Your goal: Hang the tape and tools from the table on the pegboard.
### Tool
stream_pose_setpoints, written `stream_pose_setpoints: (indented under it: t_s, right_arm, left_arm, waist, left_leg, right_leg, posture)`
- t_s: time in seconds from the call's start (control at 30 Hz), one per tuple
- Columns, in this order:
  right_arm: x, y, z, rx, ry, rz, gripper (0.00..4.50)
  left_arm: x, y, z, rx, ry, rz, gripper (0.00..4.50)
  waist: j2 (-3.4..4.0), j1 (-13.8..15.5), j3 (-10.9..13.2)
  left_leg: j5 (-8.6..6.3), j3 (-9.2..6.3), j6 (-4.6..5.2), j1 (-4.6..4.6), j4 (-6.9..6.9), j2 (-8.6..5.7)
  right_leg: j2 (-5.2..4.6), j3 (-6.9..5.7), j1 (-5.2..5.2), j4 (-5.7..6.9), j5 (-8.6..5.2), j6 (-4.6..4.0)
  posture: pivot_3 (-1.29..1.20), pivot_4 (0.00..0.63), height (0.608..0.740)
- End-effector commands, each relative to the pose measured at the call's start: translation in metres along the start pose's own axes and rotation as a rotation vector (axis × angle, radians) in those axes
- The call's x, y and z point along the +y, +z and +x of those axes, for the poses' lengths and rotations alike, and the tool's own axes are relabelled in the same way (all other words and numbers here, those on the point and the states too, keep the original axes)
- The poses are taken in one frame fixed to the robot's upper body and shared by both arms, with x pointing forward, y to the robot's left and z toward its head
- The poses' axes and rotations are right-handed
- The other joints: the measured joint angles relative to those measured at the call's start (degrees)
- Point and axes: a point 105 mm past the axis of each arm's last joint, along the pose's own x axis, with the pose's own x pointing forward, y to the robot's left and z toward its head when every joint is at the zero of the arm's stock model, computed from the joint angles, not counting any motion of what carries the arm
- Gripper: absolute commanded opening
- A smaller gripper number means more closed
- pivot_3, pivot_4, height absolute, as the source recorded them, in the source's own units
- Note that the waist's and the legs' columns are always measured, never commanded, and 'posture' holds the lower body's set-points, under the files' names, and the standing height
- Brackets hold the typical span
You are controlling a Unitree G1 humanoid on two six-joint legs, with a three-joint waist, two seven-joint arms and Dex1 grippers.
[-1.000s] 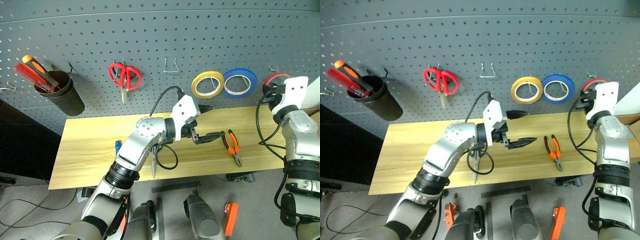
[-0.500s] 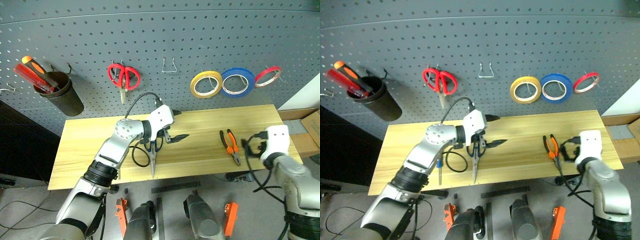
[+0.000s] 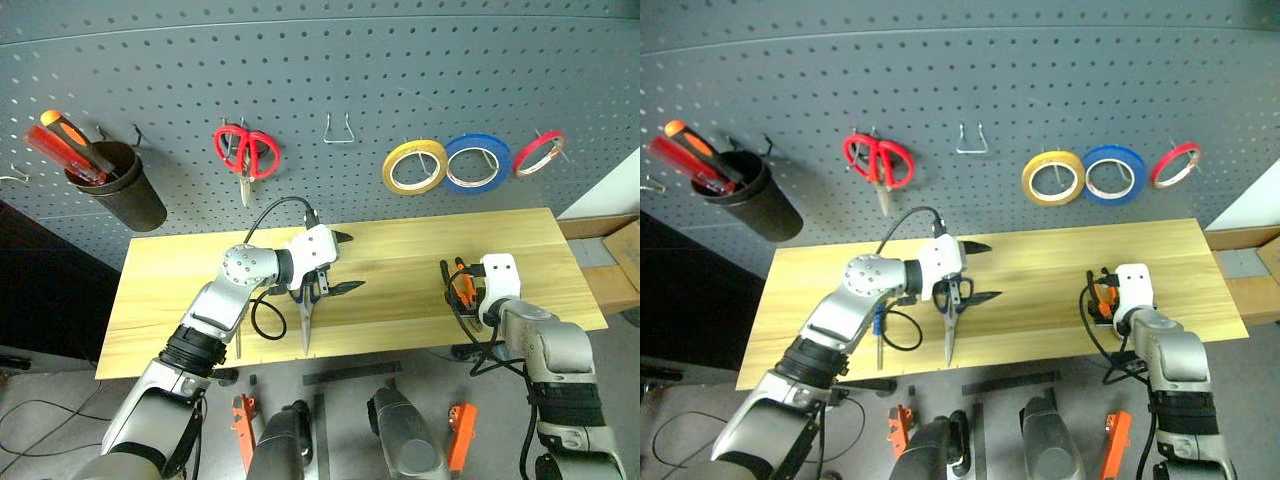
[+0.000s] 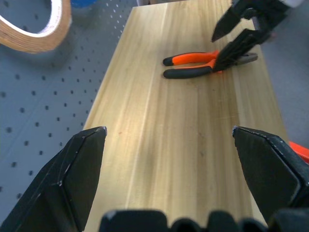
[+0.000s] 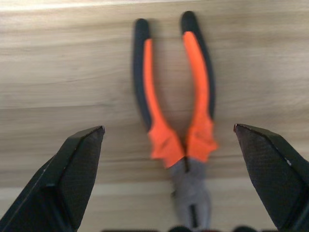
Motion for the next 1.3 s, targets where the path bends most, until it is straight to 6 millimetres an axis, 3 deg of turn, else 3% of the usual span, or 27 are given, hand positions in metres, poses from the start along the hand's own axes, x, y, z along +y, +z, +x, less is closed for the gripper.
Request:
stream_pose_setpoints:
  t_s: [0.03, 0.5, 0.6, 0.73, 0.83, 0.93, 1.03, 1.13, 1.23, 1.3]
  right_arm:
    - [-0.005, 0.004, 0.008, -0.014, -0.008, -0.04, 4.49]
    - [-0.015, -0.006, 0.038, 0.078, 0.021, -0.026, 4.49]
    - [-0.014, -0.01, 0.04, 0.11, 0.037, -0.081, 3.87]
    - [-0.009, -0.021, 0.041, 0.15, 0.053, -0.137, 2.63]
    - [-0.006, -0.019, 0.04, 0.137, 0.056, -0.14, 2.55]
    - [-0.004, -0.004, 0.036, 0.065, 0.052, -0.174, 2.55]
    - [0.01, 0.03, 0.016, -0.088, 0.081, -0.219, 2.54]
    - [0.039, 0.066, -0.023, -0.303, 0.15, -0.252, 2.54]
    - [0.087, 0.084, -0.067, -0.544, 0.309, -0.303, 2.54]
    - [0.105, 0.089, -0.087, -0.64, 0.367, -0.327, 2.54]
  left_arm:
    - [0.001, 0.012, -0.001, -0.032, 0.01, 0.036, 4.5]
    - [0.0, 0.013, 0.003, -0.036, 0.01, 0.039, 4.5]
    - [-0.001, 0.012, 0.003, -0.035, 0.009, 0.038, 4.5]
    - [-0.003, 0.011, 0.003, -0.033, 0.007, 0.036, 4.5]
    - [-0.003, 0.009, 0.001, -0.029, 0.011, 0.032, 4.5]
    - [-0.002, 0.006, -0.003, -0.024, 0.03, 0.016, 4.5]
    - [0.003, -0.001, -0.015, -0.022, 0.088, -0.043, 4.5]
    - [0.009, -0.009, -0.036, -0.031, 0.179, -0.127, 4.5]
    - [0.017, -0.017, -0.057, -0.032, 0.304, -0.193, 4.5]
    - [0.02, -0.022, -0.067, -0.025, 0.369, -0.215, 4.5]
  waist:
    - [0.0, -0.2, 0.0]
    - [0.02, -1.19, -0.18]
    - [0.01, -1.25, -0.26]
    - [-0.04, -1.5, -0.65]
    - [-0.04, -1.51, -0.94]
    - [-0.01, -1.57, -1.0]
    - [0.01, -1.57, -1.0]
    - [0.07, -2.16, -1.0]
    - [0.09, -2.57, -1.04]
    - [0.1, -2.37, -1.05]
  left_leg:
    - [0.0, -0.01, 0.0, 0.0, 0.01, 0.01]
    - [0.02, 0.0, -0.01, 0.02, 0.15, 0.03]
    - [0.02, 0.01, -0.01, 0.02, 0.18, 0.02]
    - [0.02, -0.01, -0.02, 0.02, 0.2, 0.02]
    - [0.02, -0.04, -0.02, 0.03, 0.2, 0.03]
    - [0.02, -0.04, -0.02, 0.04, 0.2, 0.03]
    - [0.02, -0.04, -0.02, 0.03, 0.2, 0.02]
    - [0.02, 0.0, -0.02, -0.06, 0.16, 0.04]
    - [0.02, -0.02, -0.02, -0.12, 0.15, 0.14]
    - [0.03, -0.09, -0.04, -0.12, 0.15, 0.2]
  right_leg:
    - [0.0, 0.0, 0.0, 0.01, 0.0, 0.0]
    - [0.01, -0.03, 0.04, 0.1, 0.01, 0.01]
    - [0.01, -0.03, 0.05, 0.1, 0.01, 0.01]
    - [0.01, -0.05, 0.08, 0.11, 0.01, 0.02]
    - [0.01, -0.07, 0.1, 0.11, 0.01, 0.01]
    - [0.01, -0.06, 0.1, 0.12, 0.01, 0.02]
    - [0.01, -0.04, 0.04, 0.17, 0.01, 0.01]
    - [0.0, 0.01, -0.12, 0.21, 0.01, 0.01]
    - [-0.01, 0.01, -0.21, 0.26, 0.01, 0.01]
    - [0.01, -0.06, -0.21, 0.29, 0.01, 0.01]
  posture:
    - [-0.34, 0.27, 0.74]
    - [-0.34, 0.249, 0.74]
    - [-0.34, 0.249, 0.74]
    - [-0.34, 0.246, 0.74]
    - [-0.34, 0.244, 0.74]
    - [-0.34, 0.241, 0.74]
    - [-0.34, 0.237, 0.74]
    - [-0.33, 0.238, 0.74]
    - [-0.33, 0.241, 0.74]
    - [-0.33, 0.241, 0.74]
